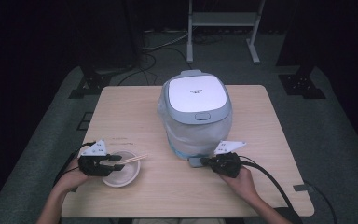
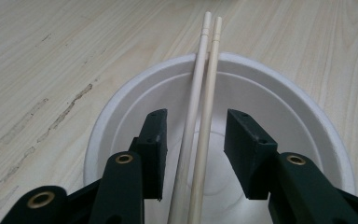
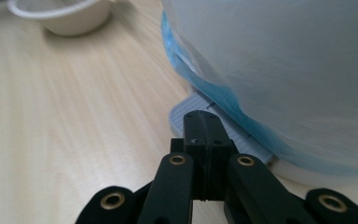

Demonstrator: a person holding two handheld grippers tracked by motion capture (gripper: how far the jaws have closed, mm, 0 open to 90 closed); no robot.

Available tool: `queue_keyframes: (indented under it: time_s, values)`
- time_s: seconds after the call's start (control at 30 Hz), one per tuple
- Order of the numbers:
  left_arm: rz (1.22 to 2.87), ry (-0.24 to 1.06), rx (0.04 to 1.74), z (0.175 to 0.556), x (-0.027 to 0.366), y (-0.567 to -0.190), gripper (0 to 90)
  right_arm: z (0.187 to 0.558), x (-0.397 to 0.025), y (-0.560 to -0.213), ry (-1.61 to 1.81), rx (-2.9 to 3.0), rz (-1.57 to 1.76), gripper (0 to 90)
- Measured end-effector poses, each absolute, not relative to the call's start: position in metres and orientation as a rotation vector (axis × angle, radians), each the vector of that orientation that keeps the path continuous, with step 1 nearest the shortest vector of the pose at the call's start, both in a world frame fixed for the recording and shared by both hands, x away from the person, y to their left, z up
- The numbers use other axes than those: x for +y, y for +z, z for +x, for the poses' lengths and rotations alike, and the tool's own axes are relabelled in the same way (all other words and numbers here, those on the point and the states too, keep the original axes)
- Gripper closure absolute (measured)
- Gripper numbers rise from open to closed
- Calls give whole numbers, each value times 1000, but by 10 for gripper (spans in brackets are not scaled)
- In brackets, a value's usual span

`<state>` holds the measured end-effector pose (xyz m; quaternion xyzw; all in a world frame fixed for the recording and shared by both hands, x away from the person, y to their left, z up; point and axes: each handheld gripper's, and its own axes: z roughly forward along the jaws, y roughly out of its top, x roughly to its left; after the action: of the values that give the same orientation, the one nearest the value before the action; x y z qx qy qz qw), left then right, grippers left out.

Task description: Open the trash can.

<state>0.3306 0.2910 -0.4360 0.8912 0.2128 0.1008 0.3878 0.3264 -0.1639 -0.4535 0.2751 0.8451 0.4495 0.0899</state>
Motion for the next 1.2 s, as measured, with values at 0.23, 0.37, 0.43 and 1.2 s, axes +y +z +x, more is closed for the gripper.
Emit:
queue_keyframes:
  time_s: [0.23,0.37,0.43,1.2]
  values:
    - [2253,254,544,330,294,-436,589,337,-153,-462,1325,2462,863,900]
    - [2246,255,545,329,295,-437,581,343,-149,-464,1326,2426,863,900]
    - [2248,254,542,329,295,-438,581,341,-146,-465,1315,2411,838,900]
    - [2342,241,504,334,284,-435,627,339,-137,-479,1179,2421,787,900]
